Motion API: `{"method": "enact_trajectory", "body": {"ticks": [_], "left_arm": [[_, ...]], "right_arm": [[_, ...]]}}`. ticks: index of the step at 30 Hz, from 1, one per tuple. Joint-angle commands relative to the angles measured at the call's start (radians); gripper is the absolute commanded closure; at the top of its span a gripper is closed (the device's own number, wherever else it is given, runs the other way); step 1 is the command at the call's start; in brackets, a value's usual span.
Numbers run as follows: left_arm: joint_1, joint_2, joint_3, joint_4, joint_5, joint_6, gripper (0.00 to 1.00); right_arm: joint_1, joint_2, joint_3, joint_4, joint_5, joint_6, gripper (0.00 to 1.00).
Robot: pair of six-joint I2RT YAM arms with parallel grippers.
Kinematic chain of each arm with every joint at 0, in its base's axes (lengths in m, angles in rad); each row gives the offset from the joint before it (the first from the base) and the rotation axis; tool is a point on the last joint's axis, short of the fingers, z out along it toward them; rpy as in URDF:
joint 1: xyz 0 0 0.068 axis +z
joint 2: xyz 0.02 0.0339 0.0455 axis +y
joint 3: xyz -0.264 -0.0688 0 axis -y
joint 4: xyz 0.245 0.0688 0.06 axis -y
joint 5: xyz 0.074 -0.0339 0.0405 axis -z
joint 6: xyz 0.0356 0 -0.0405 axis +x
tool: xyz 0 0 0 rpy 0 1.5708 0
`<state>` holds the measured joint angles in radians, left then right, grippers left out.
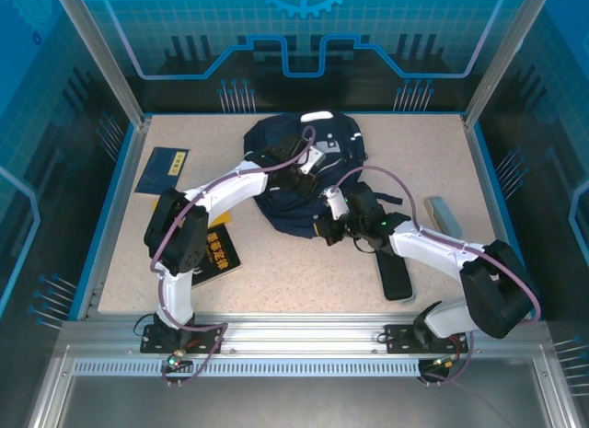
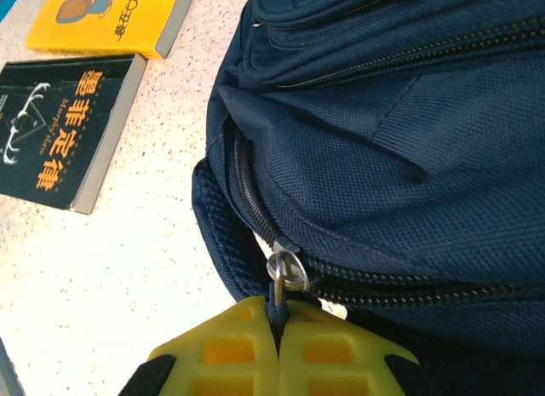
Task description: Pack books, pencil case, and school supplies into a backpack
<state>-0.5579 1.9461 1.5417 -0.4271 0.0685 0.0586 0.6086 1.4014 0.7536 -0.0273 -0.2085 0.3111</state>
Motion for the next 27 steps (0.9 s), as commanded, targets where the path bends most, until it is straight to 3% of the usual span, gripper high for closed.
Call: {"method": "enact_trajectory", "body": {"ticks": [1, 4, 8, 14, 20, 25, 27], "left_arm": [[0.011, -0.086, -0.038, 0.168, 0.011, -0.028, 1.00], [0.013, -0.125, -0.090, 0.182, 0.046, -0.005, 1.00], [0.014, -0.169, -0.145, 0.205, 0.089, 0.025, 1.00], [0.016, -0.235, -0.203, 0.236, 0.100, 0.044, 1.00], [0.021, -0.285, -0.247, 0.248, 0.122, 0.062, 1.00], [0.025, -0.292, -0.259, 0.247, 0.137, 0.078, 1.00], [0.024, -0.292, -0.268, 0.255, 0.135, 0.075, 1.00]], "right_arm": [[-0.014, -0.053, -0.018, 0.028, -0.040, 0.126, 0.87], [-0.096, -0.149, -0.048, 0.010, -0.001, 0.221, 0.72], [-0.178, -0.258, -0.042, -0.055, -0.023, 0.338, 0.45], [-0.237, -0.257, 0.059, -0.226, 0.023, 0.587, 0.36], [-0.247, -0.119, 0.121, -0.224, 0.009, 0.669, 0.34], [-0.222, -0.011, 0.210, -0.181, -0.032, 0.639, 0.46], [-0.201, 0.006, 0.231, -0.186, -0.019, 0.629, 0.56]]}}
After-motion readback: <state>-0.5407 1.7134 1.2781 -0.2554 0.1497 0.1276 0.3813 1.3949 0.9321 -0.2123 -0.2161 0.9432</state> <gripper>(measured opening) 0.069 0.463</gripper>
